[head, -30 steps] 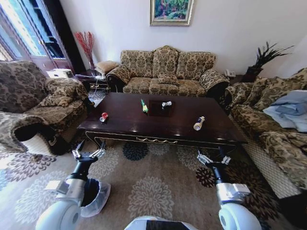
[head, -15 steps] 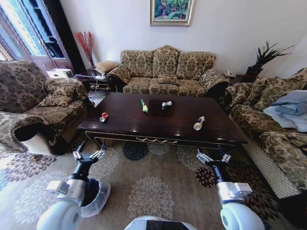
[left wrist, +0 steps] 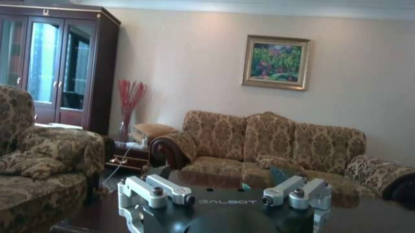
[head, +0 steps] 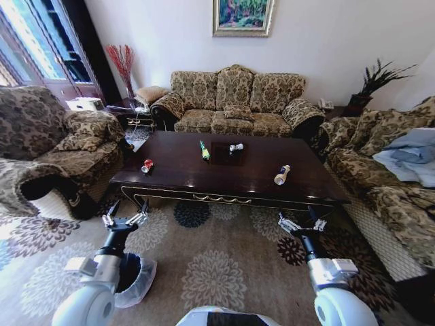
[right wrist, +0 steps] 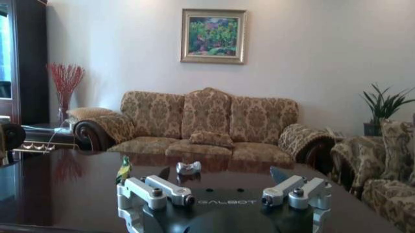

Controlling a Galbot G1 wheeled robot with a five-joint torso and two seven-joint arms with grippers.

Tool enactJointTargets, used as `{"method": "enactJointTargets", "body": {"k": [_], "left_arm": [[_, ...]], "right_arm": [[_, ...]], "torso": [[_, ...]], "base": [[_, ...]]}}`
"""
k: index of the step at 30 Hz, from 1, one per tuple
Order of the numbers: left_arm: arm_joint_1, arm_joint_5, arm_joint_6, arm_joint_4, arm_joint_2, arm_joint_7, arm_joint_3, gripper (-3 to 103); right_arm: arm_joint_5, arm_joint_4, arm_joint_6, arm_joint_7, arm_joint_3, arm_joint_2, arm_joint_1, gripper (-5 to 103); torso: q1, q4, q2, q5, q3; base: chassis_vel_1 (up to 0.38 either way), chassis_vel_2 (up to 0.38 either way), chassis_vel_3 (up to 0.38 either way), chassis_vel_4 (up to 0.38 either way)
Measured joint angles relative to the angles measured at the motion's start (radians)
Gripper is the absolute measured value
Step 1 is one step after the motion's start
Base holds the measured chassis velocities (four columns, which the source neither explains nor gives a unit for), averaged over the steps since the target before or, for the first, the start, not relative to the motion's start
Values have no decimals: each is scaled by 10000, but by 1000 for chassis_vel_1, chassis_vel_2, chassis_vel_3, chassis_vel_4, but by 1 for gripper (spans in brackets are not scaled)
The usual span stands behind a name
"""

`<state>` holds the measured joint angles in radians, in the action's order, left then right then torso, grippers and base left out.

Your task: Move to the front of the table and place the trash on the table into the trash bin.

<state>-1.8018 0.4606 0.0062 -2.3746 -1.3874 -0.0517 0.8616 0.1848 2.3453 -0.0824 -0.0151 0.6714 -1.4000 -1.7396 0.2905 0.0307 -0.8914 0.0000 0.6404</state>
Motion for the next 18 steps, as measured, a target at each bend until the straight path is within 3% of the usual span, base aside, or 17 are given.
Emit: {"method": "enactJointTargets", "body": {"k": [18], "left_arm": [[-193,-613,-51,-89,-177,-423,87,100]], "right_arm": [[80,76,158,-66,40,73,-169,100]], "torso": [[-69,0,157,0,-89]], "base": [[0,0,0,0]]}}
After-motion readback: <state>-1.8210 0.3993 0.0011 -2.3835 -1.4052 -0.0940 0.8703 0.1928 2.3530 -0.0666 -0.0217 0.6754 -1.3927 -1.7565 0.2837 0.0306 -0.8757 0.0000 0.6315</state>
